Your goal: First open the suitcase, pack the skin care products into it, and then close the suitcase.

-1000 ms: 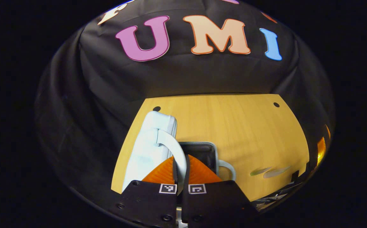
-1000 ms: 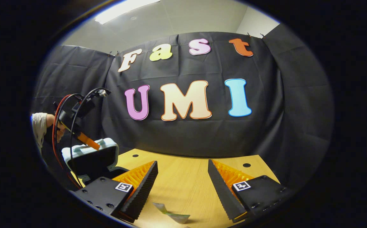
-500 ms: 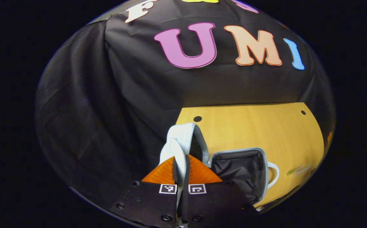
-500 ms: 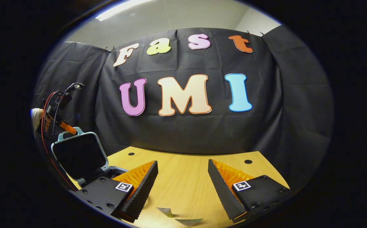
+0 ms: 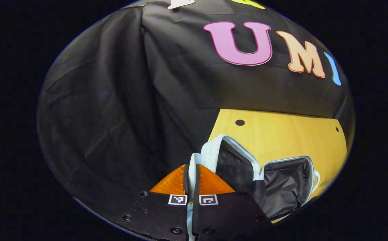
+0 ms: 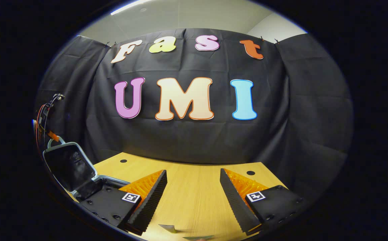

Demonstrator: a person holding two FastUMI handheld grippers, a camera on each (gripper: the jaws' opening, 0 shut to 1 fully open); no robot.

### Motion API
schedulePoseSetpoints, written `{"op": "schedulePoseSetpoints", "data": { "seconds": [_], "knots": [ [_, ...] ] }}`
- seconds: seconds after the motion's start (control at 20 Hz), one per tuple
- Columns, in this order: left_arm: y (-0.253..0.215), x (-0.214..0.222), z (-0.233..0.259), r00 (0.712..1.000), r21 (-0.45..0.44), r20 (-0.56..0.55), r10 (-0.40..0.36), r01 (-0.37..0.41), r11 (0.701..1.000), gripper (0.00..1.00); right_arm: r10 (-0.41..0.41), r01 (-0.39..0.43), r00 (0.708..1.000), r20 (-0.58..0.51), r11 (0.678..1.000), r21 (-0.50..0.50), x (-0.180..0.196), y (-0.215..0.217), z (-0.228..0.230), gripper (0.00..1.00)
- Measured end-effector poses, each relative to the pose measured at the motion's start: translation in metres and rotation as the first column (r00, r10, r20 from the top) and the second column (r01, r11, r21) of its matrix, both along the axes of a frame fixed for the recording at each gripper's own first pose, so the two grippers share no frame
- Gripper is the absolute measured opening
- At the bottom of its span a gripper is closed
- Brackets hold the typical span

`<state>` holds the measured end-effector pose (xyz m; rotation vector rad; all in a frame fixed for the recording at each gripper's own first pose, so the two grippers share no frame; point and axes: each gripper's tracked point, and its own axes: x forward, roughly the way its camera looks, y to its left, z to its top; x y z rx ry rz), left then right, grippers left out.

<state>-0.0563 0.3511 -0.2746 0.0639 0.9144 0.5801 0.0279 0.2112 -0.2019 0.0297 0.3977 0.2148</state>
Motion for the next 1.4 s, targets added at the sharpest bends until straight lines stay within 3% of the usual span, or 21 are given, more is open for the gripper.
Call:
{"op": "schedulePoseSetpoints", "data": {
  "seconds": [0.25,0.55,0.7,0.9,1.05,1.3,1.4],
  "knots": [
    [0.013,-0.01,-0.036,0.998,-0.012,-0.037,0.051,-0.052,0.999,0.0,-0.003,0.0,0.998,-0.069,0.999,-0.046,-0.006,0.001,-0.02,1.0],
    [0.03,-0.037,-0.09,0.974,-0.071,-0.098,0.205,-0.212,0.975,0.0,0.037,-0.05,0.986,-0.164,0.996,-0.072,-0.017,0.015,-0.042,0.99],
    [0.031,-0.037,-0.092,0.975,-0.032,-0.096,0.199,-0.202,0.979,0.01,0.078,-0.094,0.981,-0.179,0.992,-0.083,-0.023,0.018,-0.046,0.99],
    [0.031,-0.025,-0.087,0.963,0.006,-0.006,0.268,-0.268,0.963,0.24,0.083,-0.095,0.983,-0.166,0.993,-0.068,-0.025,0.013,-0.038,0.99],
    [0.033,-0.01,-0.067,0.951,0.098,0.086,0.297,-0.305,0.947,0.87,0.076,-0.087,0.983,-0.165,0.995,-0.054,-0.025,0.007,-0.032,0.99],
    [0.006,-0.011,0.011,0.923,0.183,0.273,0.27,-0.325,0.928,0.92,0.054,-0.055,0.998,-0.022,0.997,-0.061,-0.011,-0.019,0.009,0.99],
    [-0.016,-0.003,0.055,0.889,0.187,0.387,0.245,-0.336,0.923,0.95,0.031,-0.027,0.996,0.079,0.998,-0.054,0.0,-0.029,0.038,0.99]
  ]
}}
